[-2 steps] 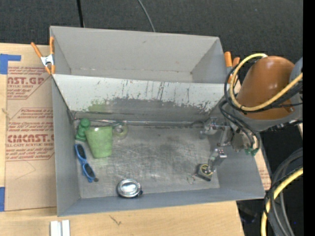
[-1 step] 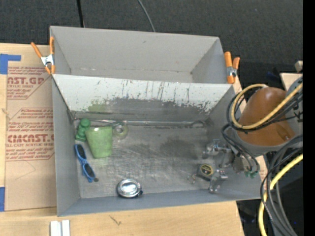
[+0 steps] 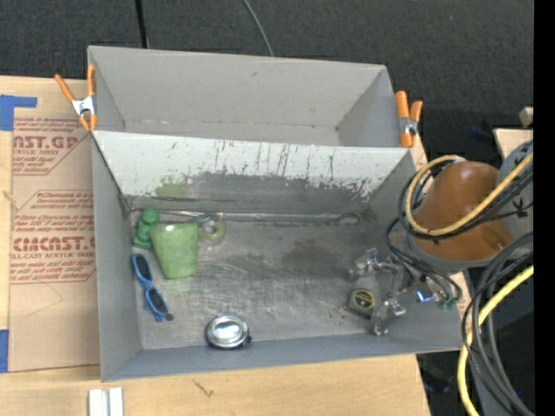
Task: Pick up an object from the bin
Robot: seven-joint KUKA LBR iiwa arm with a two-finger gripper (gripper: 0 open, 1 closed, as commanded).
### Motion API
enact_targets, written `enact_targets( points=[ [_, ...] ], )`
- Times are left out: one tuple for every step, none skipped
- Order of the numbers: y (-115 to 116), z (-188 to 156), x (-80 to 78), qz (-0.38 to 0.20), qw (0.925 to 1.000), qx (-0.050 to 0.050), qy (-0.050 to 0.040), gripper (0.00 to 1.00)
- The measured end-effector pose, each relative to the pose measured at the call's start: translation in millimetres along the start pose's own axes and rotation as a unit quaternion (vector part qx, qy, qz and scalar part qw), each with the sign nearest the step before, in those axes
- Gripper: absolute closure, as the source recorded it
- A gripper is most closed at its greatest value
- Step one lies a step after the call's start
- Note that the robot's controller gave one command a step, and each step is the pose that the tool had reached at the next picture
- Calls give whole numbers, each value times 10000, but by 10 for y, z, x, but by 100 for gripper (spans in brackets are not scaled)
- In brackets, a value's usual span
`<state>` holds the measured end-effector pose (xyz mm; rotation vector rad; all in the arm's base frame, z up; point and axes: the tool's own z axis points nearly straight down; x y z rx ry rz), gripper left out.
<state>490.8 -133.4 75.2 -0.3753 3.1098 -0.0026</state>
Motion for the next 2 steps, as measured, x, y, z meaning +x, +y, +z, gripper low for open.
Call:
enact_targets(
  points=[
    [2,-9,-5,5,10000,1,-4,100],
    [41,-1894,-141,-503,9987,8,-1,100]
  ],
)
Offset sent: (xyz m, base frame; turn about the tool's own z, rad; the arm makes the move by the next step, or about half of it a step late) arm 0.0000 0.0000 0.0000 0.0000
